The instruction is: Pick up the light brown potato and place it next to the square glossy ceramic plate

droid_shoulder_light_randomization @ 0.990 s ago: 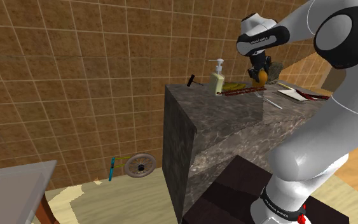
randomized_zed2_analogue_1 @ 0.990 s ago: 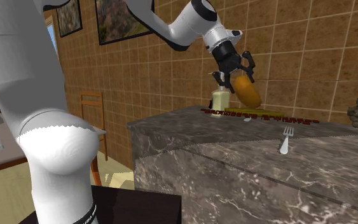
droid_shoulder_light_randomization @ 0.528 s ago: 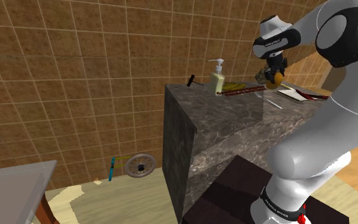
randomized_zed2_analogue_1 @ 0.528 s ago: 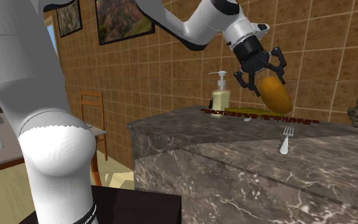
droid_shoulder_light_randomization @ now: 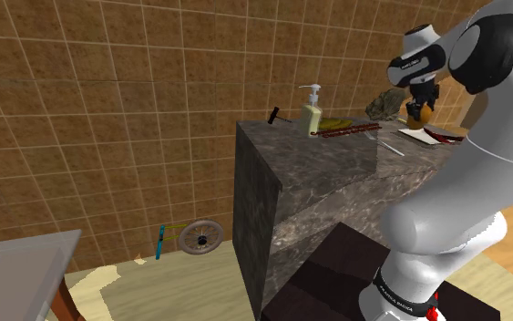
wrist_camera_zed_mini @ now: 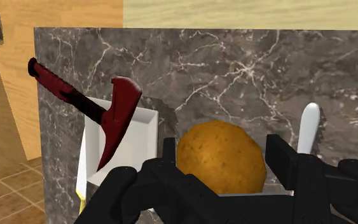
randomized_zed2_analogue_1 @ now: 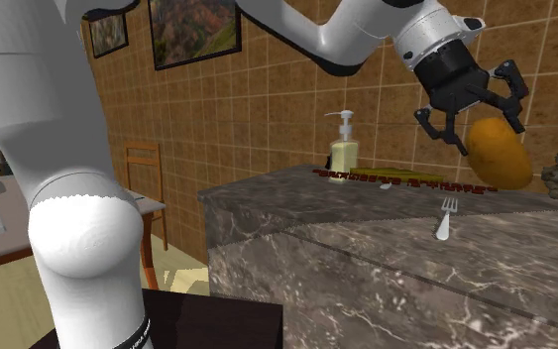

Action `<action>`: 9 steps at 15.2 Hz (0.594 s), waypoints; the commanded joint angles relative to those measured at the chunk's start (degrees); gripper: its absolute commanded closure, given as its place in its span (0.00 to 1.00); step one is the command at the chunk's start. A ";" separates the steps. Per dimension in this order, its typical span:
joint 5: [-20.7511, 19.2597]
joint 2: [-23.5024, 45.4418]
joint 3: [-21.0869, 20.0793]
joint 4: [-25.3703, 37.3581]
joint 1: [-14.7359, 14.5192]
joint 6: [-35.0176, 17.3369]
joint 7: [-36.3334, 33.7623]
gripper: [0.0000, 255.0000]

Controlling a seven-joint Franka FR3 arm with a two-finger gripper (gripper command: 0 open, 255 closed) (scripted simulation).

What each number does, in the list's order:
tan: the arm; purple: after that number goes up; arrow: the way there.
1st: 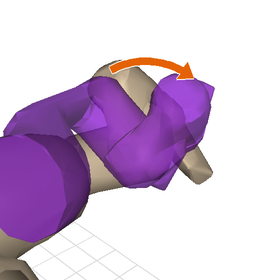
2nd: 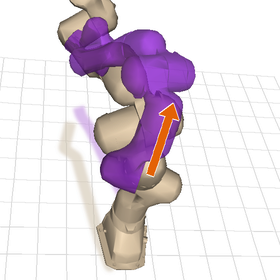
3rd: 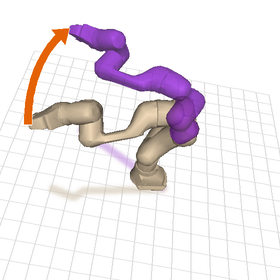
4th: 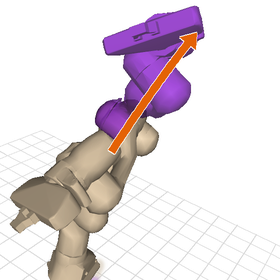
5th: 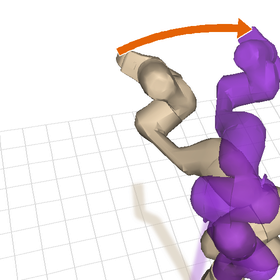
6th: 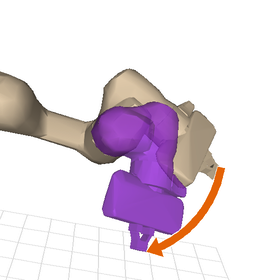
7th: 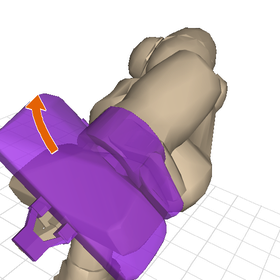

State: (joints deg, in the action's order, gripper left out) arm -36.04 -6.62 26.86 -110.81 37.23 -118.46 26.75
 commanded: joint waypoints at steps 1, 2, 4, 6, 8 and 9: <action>1.29 1.86 1.87 1.50 1.12 -1.97 2.97 1.00; 2.04 2.78 2.81 2.28 1.72 -2.87 4.52 1.00; 3.89 4.83 4.57 4.04 3.04 -4.64 7.77 1.00; 6.20 7.18 6.20 6.07 4.50 -6.30 11.22 1.00; 8.65 9.75 7.53 7.60 6.15 -8.41 14.35 1.00; 8.48 9.84 7.55 6.95 6.20 -9.09 14.01 1.00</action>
State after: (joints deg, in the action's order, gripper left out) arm -27.98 2.79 34.12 -103.82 43.04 -126.78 40.10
